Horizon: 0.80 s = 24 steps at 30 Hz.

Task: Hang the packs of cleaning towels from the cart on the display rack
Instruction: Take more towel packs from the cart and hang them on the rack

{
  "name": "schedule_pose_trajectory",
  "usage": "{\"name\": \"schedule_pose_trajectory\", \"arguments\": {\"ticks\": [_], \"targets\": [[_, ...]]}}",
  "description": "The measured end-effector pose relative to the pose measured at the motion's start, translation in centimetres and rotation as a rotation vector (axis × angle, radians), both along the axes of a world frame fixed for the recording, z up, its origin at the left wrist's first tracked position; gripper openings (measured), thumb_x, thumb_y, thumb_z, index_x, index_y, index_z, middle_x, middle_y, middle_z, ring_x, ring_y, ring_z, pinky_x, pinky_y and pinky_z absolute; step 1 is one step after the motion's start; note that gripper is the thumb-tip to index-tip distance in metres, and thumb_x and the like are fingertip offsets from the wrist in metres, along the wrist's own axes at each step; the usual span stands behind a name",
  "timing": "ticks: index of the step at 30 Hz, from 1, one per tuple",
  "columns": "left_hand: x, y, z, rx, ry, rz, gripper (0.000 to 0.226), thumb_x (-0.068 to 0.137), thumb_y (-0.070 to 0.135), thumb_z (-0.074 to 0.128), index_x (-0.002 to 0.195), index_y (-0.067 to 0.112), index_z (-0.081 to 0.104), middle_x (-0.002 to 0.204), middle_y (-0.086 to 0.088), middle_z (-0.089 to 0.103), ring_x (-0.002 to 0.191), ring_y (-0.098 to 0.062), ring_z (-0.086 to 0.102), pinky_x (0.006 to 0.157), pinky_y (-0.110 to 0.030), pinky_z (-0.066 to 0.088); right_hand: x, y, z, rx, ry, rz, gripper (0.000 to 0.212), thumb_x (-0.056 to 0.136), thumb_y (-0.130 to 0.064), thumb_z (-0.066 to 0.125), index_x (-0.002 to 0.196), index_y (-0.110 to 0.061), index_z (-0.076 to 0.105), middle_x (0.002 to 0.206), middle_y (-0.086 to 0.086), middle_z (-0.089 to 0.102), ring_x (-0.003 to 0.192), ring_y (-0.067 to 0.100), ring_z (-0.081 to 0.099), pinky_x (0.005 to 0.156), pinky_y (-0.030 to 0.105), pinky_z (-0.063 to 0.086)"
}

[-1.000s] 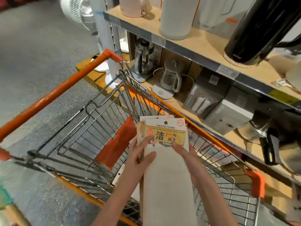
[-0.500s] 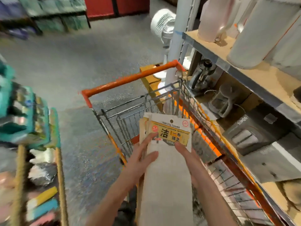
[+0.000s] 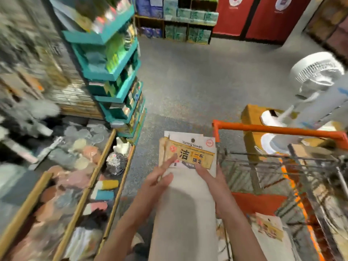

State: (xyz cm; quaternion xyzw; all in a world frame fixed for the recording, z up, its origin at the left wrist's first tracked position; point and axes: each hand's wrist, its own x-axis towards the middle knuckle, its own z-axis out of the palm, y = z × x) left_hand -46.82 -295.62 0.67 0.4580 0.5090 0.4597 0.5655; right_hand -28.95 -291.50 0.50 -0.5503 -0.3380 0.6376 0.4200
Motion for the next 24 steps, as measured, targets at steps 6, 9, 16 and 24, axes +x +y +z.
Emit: {"name": "schedule_pose_trajectory", "arguments": {"ticks": [6,9,16,24], "targets": [[-9.8,2.9,-0.8,0.003,0.065,0.157,0.024,0.087,0.035,0.05,0.105,0.041,0.065,0.12,0.029,0.058,0.119,0.007,0.049,0.09,-0.008,0.036,-10.9,5.8,0.2,0.006,0.027,0.155,0.027,0.081,-0.02,0.07,0.105,-0.022,0.06,0.088,-0.005,0.075,0.079,0.014,0.072,0.054,0.021,0.053],[-13.8,3.6,-0.9,0.029,0.076,0.25,0.03,0.084,0.039,0.058,0.112,0.029,0.061,0.126,0.02,0.057,0.12,0.006,0.048,0.094,-0.01,0.037,-15.7,7.7,-0.1,0.038,0.013,0.208,0.03,0.081,-0.021,0.071,0.104,-0.027,0.054,0.082,-0.012,0.074,0.074,0.011,0.071,0.053,0.021,0.053],[-21.2,6.0,-0.1,-0.012,0.016,0.452,0.034,0.07,0.03,0.071,0.101,0.041,0.065,0.104,0.023,0.064,0.089,0.006,0.062,0.069,-0.01,0.047,-25.0,12.5,0.9,0.19,-0.165,0.379,0.04,0.08,-0.029,0.072,0.115,-0.026,0.053,0.113,-0.002,0.065,0.097,0.01,0.065,0.085,0.029,0.053],[-27.4,12.0,0.0,0.003,-0.086,0.635,0.049,0.076,0.025,0.071,0.121,0.043,0.062,0.136,0.003,0.054,0.112,-0.013,0.063,0.085,-0.029,0.055,-34.1,22.8,1.1,0.339,-0.205,0.559,0.041,0.077,-0.007,0.075,0.107,-0.011,0.048,0.082,-0.004,0.064,0.063,-0.005,0.061,0.056,0.01,0.046]]}}
